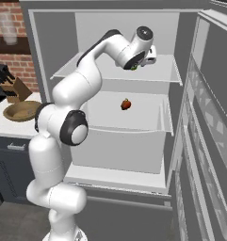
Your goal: Grab a lemon wedge from the fridge and one ice cube from the ice bowl, and put them in the glass of lemonade.
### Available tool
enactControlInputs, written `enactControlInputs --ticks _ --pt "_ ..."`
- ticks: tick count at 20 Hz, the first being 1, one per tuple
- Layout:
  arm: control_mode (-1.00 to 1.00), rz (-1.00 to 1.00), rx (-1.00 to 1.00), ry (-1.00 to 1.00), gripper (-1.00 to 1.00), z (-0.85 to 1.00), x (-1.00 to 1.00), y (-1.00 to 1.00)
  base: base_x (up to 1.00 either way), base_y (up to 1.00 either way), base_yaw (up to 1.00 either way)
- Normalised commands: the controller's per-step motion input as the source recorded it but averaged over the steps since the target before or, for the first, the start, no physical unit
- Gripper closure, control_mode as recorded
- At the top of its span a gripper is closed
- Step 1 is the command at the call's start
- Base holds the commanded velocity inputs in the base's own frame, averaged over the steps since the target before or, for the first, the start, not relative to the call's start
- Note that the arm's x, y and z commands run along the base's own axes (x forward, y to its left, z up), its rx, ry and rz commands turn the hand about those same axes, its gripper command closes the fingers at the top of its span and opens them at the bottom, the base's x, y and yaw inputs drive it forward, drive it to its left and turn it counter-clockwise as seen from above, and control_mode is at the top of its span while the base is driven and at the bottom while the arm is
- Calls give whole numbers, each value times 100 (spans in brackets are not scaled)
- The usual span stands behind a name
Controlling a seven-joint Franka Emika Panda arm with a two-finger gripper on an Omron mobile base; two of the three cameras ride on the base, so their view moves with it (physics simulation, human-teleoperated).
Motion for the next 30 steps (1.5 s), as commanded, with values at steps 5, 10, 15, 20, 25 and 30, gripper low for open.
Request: enactControlInputs --ticks 5,10,15,20,25,30 --pt "-100 0 0 0 -100 0 12 0 0 0 0" --pt "-100 0 0 0 -100 0 3 3 0 0 0" --pt "-100 4 0 0 -100 0 0 18 0 0 0" --pt "-100 3 0 0 -100 0 4 6 0 0 0" --pt "-100 1 0 0 -100 0 15 0 0 0 0" --pt "-100 0 0 0 -100 0 10 0 0 0 0"
